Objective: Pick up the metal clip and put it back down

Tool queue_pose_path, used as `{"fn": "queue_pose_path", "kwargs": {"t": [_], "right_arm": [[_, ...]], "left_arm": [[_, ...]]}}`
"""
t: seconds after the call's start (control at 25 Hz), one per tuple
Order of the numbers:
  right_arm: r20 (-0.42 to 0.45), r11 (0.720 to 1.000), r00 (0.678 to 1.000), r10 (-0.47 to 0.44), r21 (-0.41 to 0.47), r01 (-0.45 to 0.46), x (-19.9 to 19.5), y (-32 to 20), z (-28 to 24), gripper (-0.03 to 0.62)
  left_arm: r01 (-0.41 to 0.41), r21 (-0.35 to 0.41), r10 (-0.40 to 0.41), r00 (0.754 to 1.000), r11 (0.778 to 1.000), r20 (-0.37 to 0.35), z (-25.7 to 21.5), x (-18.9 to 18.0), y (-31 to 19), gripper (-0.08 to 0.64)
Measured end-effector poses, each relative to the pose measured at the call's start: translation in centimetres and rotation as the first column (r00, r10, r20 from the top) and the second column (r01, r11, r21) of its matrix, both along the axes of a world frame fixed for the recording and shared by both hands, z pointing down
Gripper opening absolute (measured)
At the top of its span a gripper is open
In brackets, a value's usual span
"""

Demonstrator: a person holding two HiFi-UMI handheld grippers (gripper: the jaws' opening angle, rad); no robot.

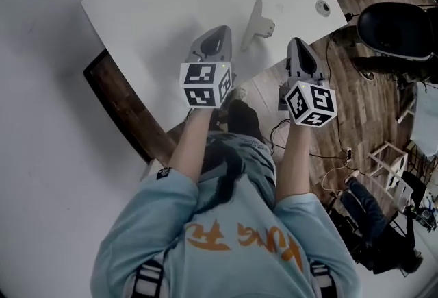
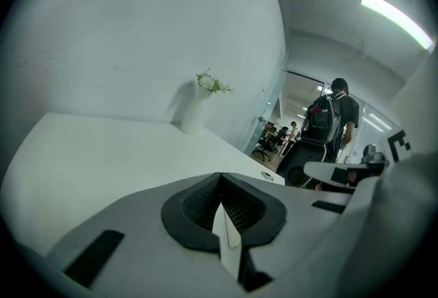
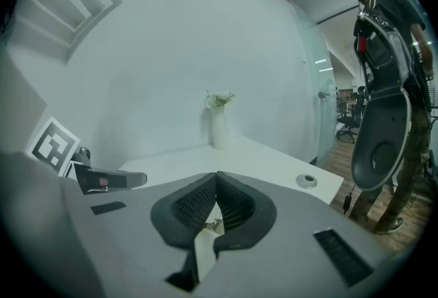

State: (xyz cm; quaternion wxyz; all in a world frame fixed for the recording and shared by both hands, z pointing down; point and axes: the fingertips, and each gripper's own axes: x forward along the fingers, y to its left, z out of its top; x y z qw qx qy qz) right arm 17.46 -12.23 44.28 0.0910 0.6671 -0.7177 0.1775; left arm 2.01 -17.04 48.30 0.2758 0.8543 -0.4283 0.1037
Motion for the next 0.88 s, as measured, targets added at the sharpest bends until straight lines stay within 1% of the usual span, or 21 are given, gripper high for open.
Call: {"fn": "queue_pose_path", "kwargs": {"t": [0.12, 0.28, 0.4, 0.52, 0.6, 0.76, 0.88], "right_arm": [[0.032, 0.999, 0.999, -0.023, -0.045, 0.025, 0.3, -0.8, 1.9, 0.014], [0.049, 0.995, 0.997, -0.063, -0.08, 0.067, 0.0, -2.0, 3.8, 0.014], [0.05, 0.99, 0.994, -0.102, -0.089, 0.106, -0.3, -3.3, 4.5, 0.038], [0.077, 0.981, 0.988, -0.13, -0.134, 0.14, -0.4, -4.6, 6.2, 0.079], [0.108, 0.972, 0.985, -0.131, -0.179, 0.149, -0.3, -5.2, 7.8, 0.111], [0.175, 0.955, 0.98, -0.095, -0.263, 0.139, 0.2, -5.8, 10.7, 0.141], [0.273, 0.945, 0.96, -0.067, -0.293, 0.149, -0.1, -5.9, 12.0, 0.144]], "left_arm": [[0.01, -0.004, -0.01, 1.0, 1.0, 0.027, 0.6, 0.2, -0.1, 0.023], [0.055, 0.005, -0.055, 0.997, 0.998, 0.062, 1.5, -0.5, -0.1, 0.025], [0.073, 0.004, -0.073, 0.994, 0.997, 0.081, 2.2, -0.8, -0.1, 0.023], [0.086, -0.015, -0.084, 0.992, 0.996, 0.096, 3.1, -0.9, -0.2, 0.023], [0.096, -0.02, -0.093, 0.99, 0.995, 0.104, 3.6, -0.9, -0.3, 0.025], [0.133, -0.018, -0.13, 0.984, 0.991, 0.118, 4.2, -1.5, -0.5, 0.025], [0.159, -0.029, -0.154, 0.979, 0.987, 0.134, 4.9, -2.4, -0.6, 0.023]]}}
